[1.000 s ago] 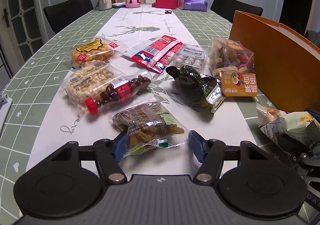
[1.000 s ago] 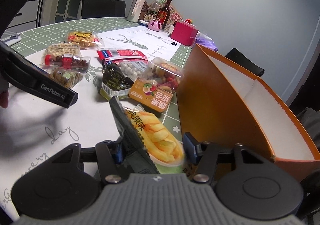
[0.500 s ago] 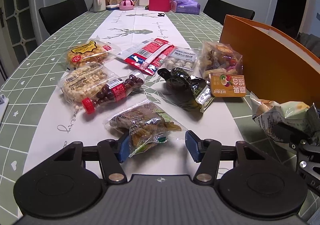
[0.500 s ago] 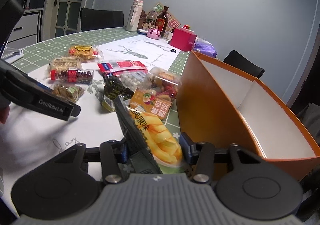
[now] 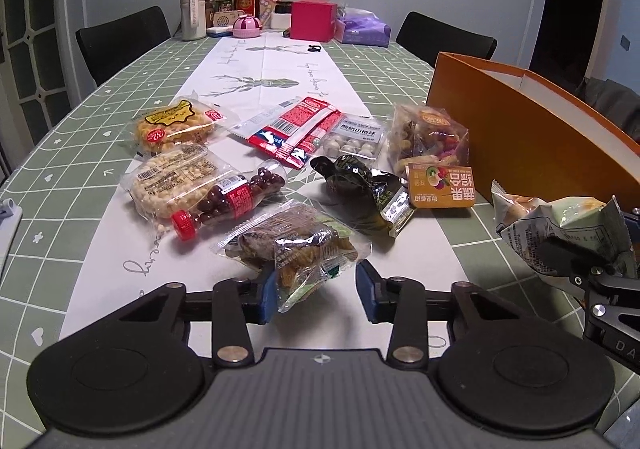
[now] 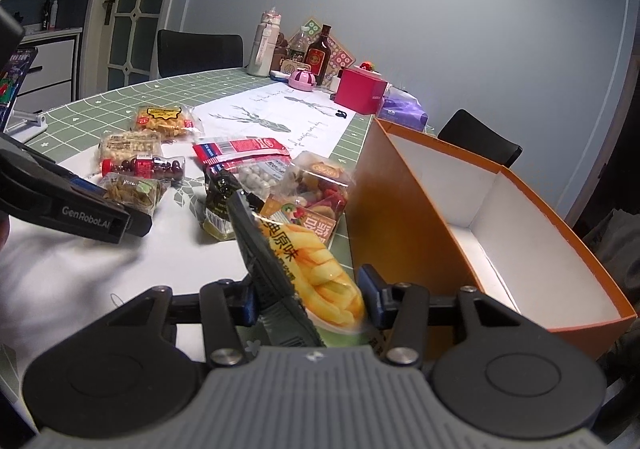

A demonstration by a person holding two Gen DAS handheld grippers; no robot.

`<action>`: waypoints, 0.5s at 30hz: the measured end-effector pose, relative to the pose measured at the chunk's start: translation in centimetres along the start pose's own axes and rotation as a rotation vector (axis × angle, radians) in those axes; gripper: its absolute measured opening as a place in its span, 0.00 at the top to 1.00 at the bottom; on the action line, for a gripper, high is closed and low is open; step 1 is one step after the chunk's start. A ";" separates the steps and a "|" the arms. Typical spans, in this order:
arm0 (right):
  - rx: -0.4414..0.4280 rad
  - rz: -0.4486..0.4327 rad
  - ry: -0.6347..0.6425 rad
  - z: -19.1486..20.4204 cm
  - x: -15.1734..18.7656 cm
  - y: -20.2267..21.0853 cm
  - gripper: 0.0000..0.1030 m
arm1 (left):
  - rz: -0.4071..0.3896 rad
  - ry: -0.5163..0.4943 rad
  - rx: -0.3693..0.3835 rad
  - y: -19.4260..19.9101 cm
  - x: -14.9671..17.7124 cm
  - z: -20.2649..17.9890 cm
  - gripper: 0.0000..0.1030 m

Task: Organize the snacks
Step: 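Lift the yellow fruit bag with right tool while left tool lifts nut bag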

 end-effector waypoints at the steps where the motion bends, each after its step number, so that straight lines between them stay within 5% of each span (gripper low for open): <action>1: 0.000 -0.003 -0.001 0.0 -0.1 0.1 0.53 | -0.001 -0.001 0.000 0.1 -0.1 0.0 0.71; 4: -0.003 -0.010 0.000 -0.1 -0.3 0.2 0.53 | 0.002 -0.005 -0.003 0.0 -0.2 0.0 0.83; 9: -0.003 -0.011 0.000 0.0 -0.3 0.3 0.53 | 0.034 -0.008 0.034 0.1 0.2 0.1 0.80; 11: -0.004 -0.009 -0.001 -0.1 -0.3 0.3 0.53 | 0.025 -0.060 0.027 0.6 0.5 -0.4 0.64; 13: -0.004 -0.010 -0.004 -0.1 -0.3 0.3 0.53 | -0.018 -0.130 -0.002 1.1 0.9 -1.0 0.32; 15: -0.006 -0.011 -0.007 0.0 -0.3 0.2 0.53 | -0.054 -0.190 -0.049 1.5 0.9 -1.4 0.31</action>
Point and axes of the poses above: each gripper's, at about its wrist camera, not at the fingertips, and y roughly against the way its jaws point, z to its left, x to its underside, the point moved 1 cm from there along -y, roughly the way its jaws point, and after that the axes turned 4 degrees about -z, right-handed, at the moved point
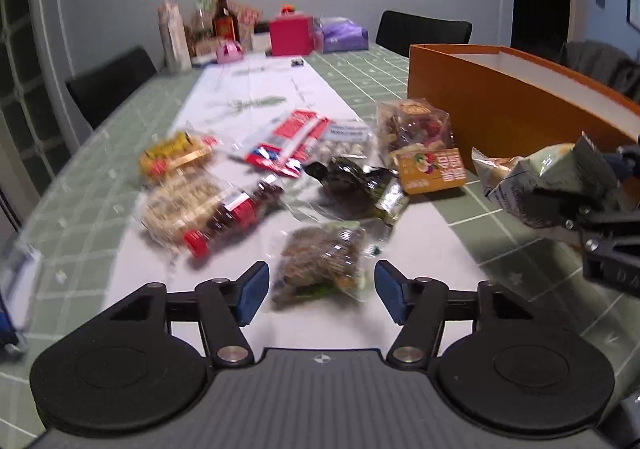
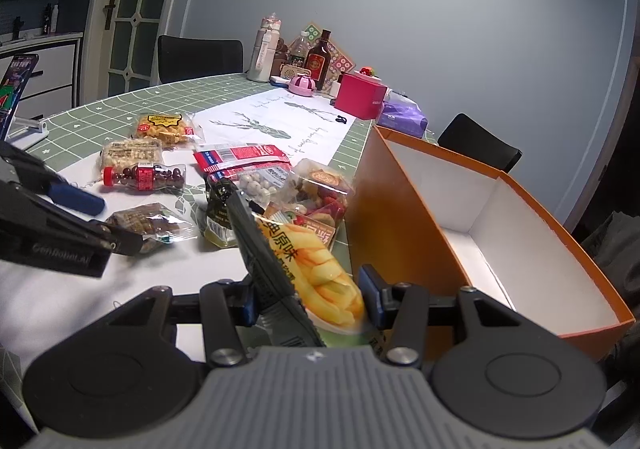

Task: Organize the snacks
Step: 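Lift the yellow fruit bag with right tool while left tool lifts nut bag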

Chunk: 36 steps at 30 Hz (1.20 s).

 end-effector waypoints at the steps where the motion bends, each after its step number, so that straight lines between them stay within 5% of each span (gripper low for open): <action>1: -0.003 -0.001 0.002 0.0 0.0 0.0 0.53 | -0.018 -0.023 -0.008 0.2 -0.1 -0.1 0.30; 6: -0.007 0.000 0.003 0.1 0.0 -0.1 0.53 | -0.072 -0.102 0.085 -0.7 -1.0 -0.2 0.14; 13: -0.008 0.004 0.004 0.0 0.0 0.0 0.53 | 0.011 -0.167 0.085 -4.5 0.0 -1.0 0.14; 22: -0.012 0.011 0.000 0.0 0.1 -0.5 0.53 | 0.024 0.053 0.117 -5.6 0.7 2.0 0.16; 25: -0.014 0.012 -0.002 0.0 0.2 -0.6 0.53 | 0.035 0.031 0.098 -5.4 0.2 1.9 0.33; 36: -0.020 -0.008 -0.013 -0.6 -0.6 -0.2 0.53 | -0.001 0.050 0.072 -4.1 -0.9 2.6 0.40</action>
Point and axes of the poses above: each gripper's, at about its wrist camera, not at the fingertips, and y roughly against the way its jaws point, z to its left, x to its underside, the point moved 1 cm from there along -y, roughly the way its jaws point, and after that the axes turned 4 degrees about -z, right-handed, at the moved point
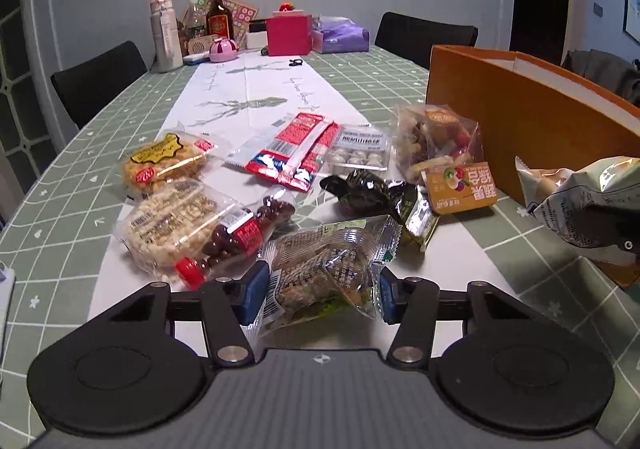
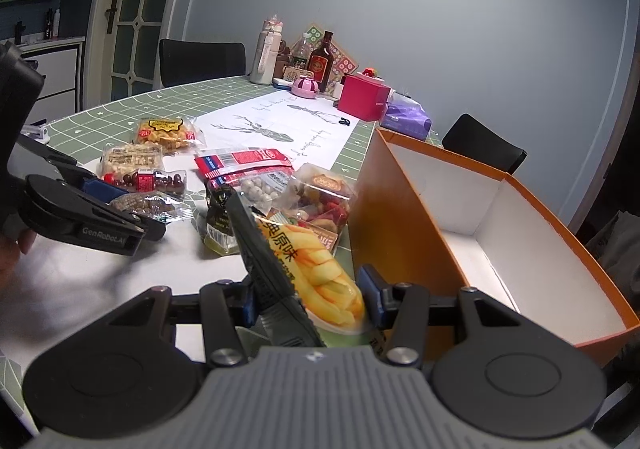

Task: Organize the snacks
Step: 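Lift the yellow fruit bag with right tool while left tool lifts nut bag, then carry both bags over the orange box and open both tools to drop them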

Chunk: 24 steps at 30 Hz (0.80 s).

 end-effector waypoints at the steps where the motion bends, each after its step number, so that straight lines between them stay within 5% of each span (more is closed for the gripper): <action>1: -0.003 -0.003 -0.003 -0.1 -0.1 0.1 0.53 | -0.009 -0.003 0.002 0.3 -0.3 -0.1 0.41; 19: -0.031 -0.158 -0.119 -5.8 -5.5 4.3 0.53 | -0.165 -0.145 0.166 3.4 -8.0 -4.9 0.41; 24: -0.021 -0.167 -0.186 -9.2 -6.2 5.0 0.66 | -0.194 -0.210 0.242 3.2 -9.6 -7.8 0.41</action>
Point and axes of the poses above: each gripper's, at about its wrist camera, not at the fingertips, and y roughly against the way its jaws point, z to its left, x to its underside, the point moved 1 cm from there along -y, roughly the way its jaws point, and after that the axes turned 4 degrees about -z, right-handed, at the moved point
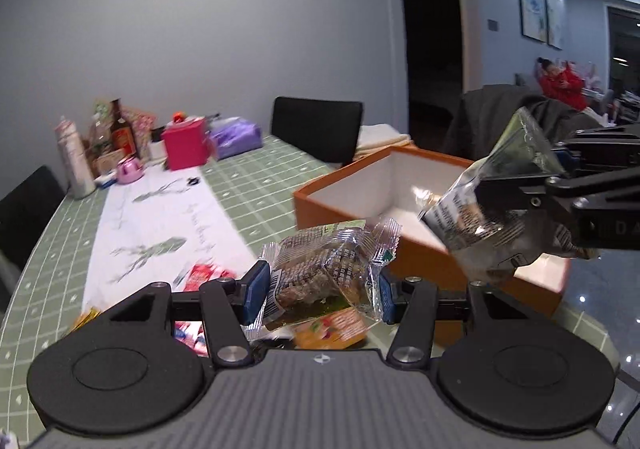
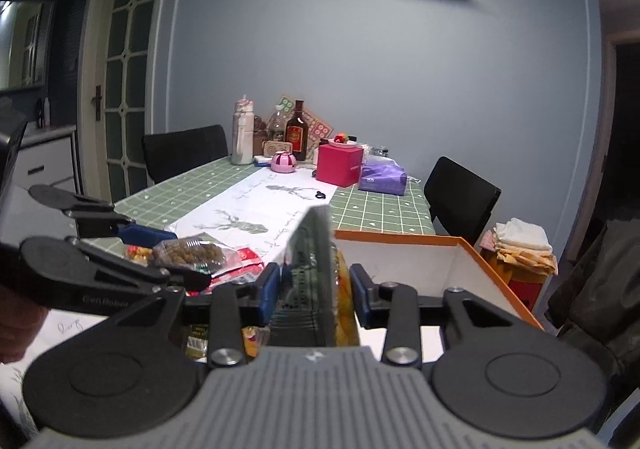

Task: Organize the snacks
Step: 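Carry both bags over the orange box and open both tools to drop them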

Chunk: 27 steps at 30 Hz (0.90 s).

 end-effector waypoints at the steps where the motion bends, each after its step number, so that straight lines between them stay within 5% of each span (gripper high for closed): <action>1: -0.002 0.001 -0.013 -0.6 -0.2 0.1 0.67 | -0.004 -0.005 0.012 -0.3 -0.3 -0.3 0.41; 14: 0.061 -0.028 -0.137 -7.3 -2.3 1.4 0.78 | -0.019 -0.107 0.120 -3.3 -3.3 -4.8 0.41; 27: 0.075 0.208 -0.247 -13.4 1.4 -3.0 0.78 | 0.126 -0.367 0.313 -7.8 -2.7 -11.9 0.41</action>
Point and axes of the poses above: each gripper's, at about its wrist camera, not at the fingertips, and y roughly against the way its jaws point, z to its left, x to its underside, the point moved 1 cm from there along -y, roughly the way its jaws point, and after that the axes turned 4 degrees about -z, right-handed, at the moved point
